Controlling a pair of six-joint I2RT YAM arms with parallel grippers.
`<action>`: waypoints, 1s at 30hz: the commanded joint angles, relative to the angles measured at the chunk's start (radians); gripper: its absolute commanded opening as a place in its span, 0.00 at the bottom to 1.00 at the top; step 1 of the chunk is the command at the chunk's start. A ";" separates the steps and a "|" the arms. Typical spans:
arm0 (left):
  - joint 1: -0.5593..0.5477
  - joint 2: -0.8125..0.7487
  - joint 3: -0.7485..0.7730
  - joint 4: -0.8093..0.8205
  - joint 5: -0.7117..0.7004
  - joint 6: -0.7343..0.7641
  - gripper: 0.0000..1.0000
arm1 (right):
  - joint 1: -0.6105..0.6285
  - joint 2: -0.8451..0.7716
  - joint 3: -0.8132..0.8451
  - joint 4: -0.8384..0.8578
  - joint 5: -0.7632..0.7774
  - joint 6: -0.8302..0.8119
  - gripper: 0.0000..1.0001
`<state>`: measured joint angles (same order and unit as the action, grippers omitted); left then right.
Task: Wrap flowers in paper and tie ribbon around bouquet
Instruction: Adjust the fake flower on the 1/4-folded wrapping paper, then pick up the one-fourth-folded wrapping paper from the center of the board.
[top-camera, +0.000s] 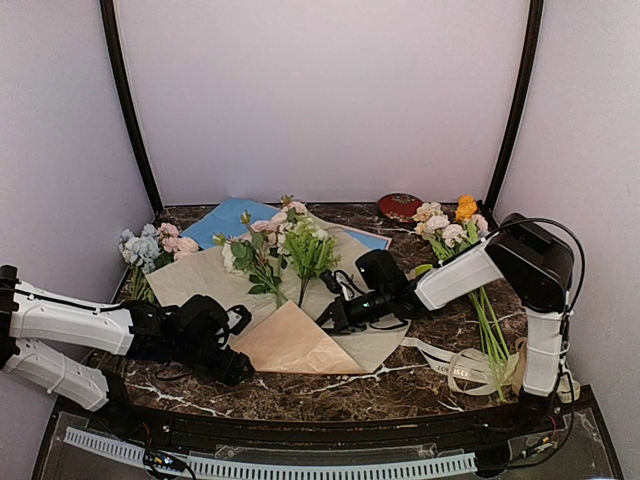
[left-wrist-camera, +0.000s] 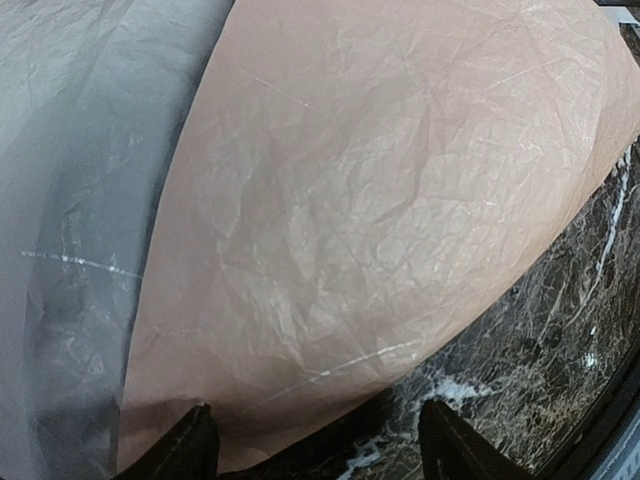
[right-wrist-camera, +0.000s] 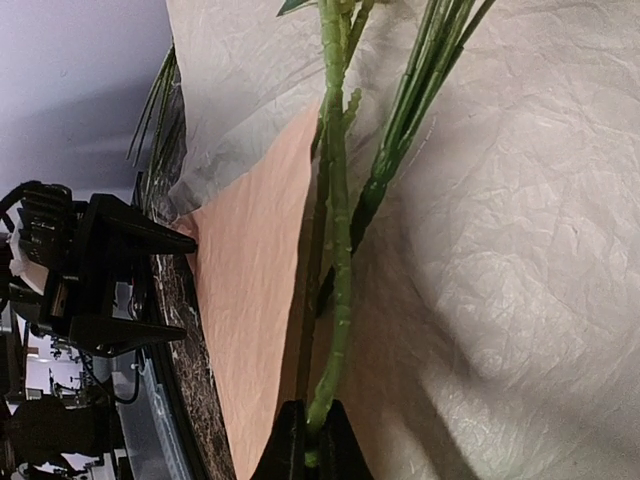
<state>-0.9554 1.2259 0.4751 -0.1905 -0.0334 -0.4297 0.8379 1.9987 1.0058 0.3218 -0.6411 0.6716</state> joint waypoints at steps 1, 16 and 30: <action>0.007 0.008 -0.021 0.017 0.011 0.002 0.70 | 0.014 -0.025 -0.024 0.054 -0.029 0.086 0.00; 0.014 0.026 -0.014 -0.002 -0.002 -0.006 0.69 | -0.016 -0.064 0.054 -0.289 -0.013 -0.032 0.32; 0.024 0.043 -0.005 -0.008 -0.002 -0.012 0.68 | 0.089 -0.143 0.246 -0.468 0.218 -0.321 0.31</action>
<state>-0.9440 1.2507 0.4706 -0.1715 -0.0376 -0.4309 0.8410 1.8183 1.1931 -0.1513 -0.4374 0.4541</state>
